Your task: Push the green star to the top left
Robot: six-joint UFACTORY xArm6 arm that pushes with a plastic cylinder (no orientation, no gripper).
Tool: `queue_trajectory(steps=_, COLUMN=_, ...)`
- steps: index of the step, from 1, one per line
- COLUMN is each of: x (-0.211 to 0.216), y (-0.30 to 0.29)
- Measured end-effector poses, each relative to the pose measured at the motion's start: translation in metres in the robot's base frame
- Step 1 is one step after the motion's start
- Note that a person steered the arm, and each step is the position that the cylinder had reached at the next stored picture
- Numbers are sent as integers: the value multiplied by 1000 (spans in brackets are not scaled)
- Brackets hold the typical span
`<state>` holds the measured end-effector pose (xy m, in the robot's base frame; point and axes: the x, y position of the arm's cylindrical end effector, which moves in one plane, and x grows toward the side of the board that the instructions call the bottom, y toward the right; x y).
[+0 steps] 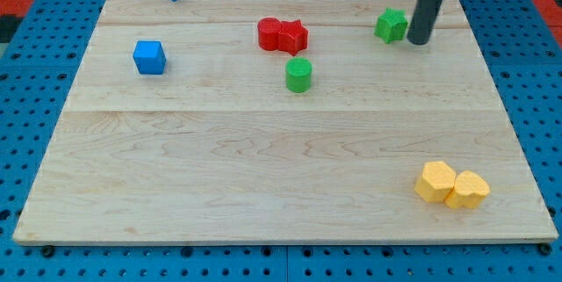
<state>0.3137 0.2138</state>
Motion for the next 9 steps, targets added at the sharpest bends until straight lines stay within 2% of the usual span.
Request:
queue_trajectory(steps=1, x=-1, y=34)
queue_trajectory(steps=2, x=-22, y=10)
queue_trajectory(steps=3, x=-68, y=-26)
queue_trajectory(steps=4, x=-57, y=-4)
queue_trajectory(steps=5, x=-74, y=55)
queue_trajectory(steps=6, x=-25, y=55)
queue_trajectory(steps=8, x=-4, y=-67)
queue_trajectory(steps=9, x=-45, y=-102)
